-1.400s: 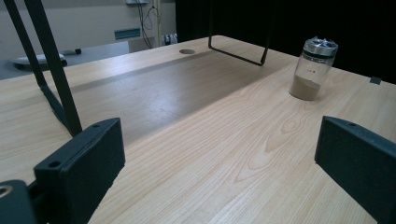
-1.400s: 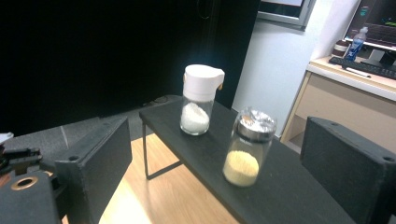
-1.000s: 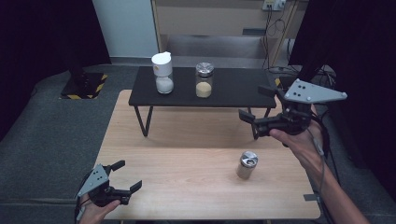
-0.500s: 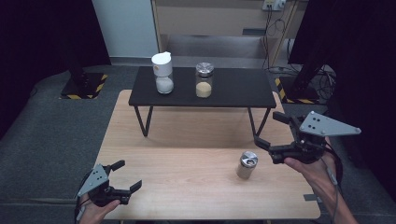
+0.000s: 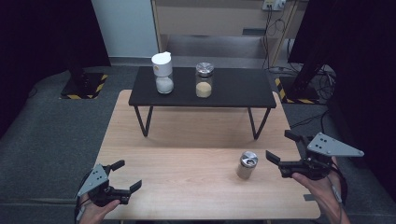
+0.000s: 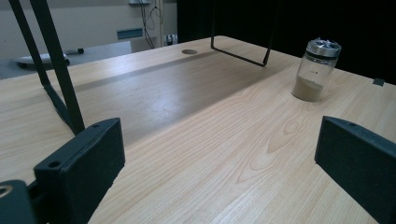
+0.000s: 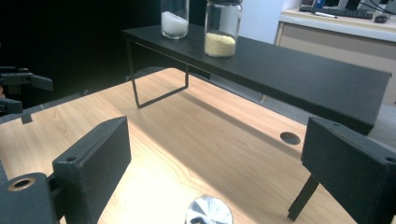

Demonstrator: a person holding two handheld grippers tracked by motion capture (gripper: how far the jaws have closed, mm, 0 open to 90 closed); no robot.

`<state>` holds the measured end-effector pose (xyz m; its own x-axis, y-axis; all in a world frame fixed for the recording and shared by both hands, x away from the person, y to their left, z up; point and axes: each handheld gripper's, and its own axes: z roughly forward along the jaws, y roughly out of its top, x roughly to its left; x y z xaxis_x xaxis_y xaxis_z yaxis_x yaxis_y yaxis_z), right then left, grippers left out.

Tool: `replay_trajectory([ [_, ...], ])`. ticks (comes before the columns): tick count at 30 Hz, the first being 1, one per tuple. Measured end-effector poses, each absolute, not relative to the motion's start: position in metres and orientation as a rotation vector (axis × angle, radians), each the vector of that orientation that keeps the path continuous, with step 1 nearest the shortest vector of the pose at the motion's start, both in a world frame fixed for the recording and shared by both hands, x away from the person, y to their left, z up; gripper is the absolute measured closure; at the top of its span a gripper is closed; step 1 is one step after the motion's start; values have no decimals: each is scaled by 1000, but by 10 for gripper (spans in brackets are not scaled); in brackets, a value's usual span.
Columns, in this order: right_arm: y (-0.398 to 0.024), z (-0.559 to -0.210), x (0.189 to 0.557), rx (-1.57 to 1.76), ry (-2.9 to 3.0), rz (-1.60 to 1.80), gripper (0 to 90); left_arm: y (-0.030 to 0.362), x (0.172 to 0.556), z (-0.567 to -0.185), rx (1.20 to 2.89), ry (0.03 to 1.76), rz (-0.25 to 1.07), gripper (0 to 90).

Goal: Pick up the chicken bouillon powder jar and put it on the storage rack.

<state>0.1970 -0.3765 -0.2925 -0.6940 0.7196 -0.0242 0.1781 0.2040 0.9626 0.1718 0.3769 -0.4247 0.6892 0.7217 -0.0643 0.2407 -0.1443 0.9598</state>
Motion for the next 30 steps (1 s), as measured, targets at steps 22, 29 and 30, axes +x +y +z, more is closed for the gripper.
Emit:
replay_trajectory([
  [22,-386,-354,186,955,2040,1442,87,377,171,-425,1704,780,509,3],
  [29,-391,-373,183,993,2038,1443,88,377,170,-424,1706,781,513,3],
  [30,-392,-375,182,997,2038,1446,88,377,170,-424,1706,781,513,3],
])
